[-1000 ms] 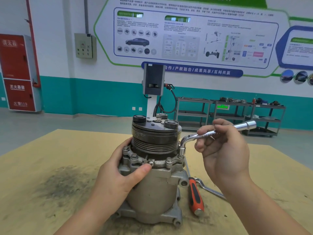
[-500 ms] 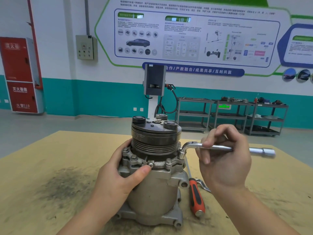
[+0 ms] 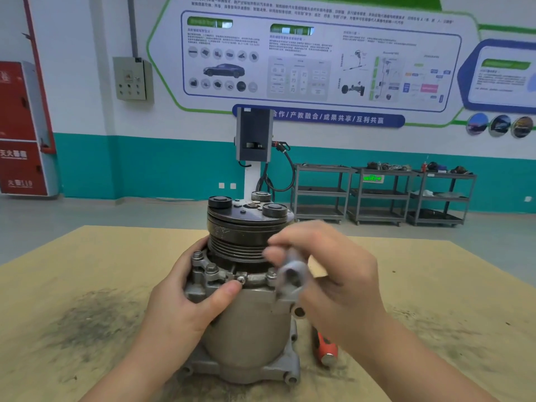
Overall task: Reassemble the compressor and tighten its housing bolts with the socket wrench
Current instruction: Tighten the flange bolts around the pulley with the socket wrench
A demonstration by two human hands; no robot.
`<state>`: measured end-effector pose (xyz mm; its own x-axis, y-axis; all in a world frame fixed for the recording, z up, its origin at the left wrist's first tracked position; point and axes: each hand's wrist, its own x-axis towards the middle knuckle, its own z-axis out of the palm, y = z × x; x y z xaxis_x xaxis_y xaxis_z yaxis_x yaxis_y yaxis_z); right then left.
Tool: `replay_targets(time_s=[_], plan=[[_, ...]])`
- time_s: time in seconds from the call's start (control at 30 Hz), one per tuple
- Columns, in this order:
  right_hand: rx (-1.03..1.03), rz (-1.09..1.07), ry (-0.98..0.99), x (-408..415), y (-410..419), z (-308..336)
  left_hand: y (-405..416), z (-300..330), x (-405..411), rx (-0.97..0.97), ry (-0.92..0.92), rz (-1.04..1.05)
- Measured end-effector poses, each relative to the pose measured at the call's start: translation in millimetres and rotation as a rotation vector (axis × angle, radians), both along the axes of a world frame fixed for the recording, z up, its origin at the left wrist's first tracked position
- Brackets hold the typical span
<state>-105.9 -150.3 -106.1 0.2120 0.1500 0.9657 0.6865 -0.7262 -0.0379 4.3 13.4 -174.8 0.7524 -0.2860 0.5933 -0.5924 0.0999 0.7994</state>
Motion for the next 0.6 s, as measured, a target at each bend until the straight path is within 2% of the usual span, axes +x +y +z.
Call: replay_targets(time_s=[0.07, 0.2, 0.3, 0.43, 0.6], plan=[[0.222, 0.082, 0.006, -1.8, 1.9, 4.3, 1.7, 0.1, -4.0, 0.025, -0.008, 0.020], [0.847, 0.331, 0.079, -2.0, 0.8, 10.4, 2.6, 2.7, -7.2, 0.038, -0.002, 0.026], [1.140, 0.432, 0.207, 2.0, -6.2, 12.5, 2.6, 3.7, -9.3, 0.037, -0.007, 0.021], [1.314, 0.514, 0.314, 5.7, -12.7, 15.0, 3.6, 5.0, -10.8, 0.038, -0.001, 0.015], [1.371, 0.615, 0.366, 7.5, -19.3, 16.9, 2.8, 6.1, -12.6, 0.034, 0.001, 0.010]])
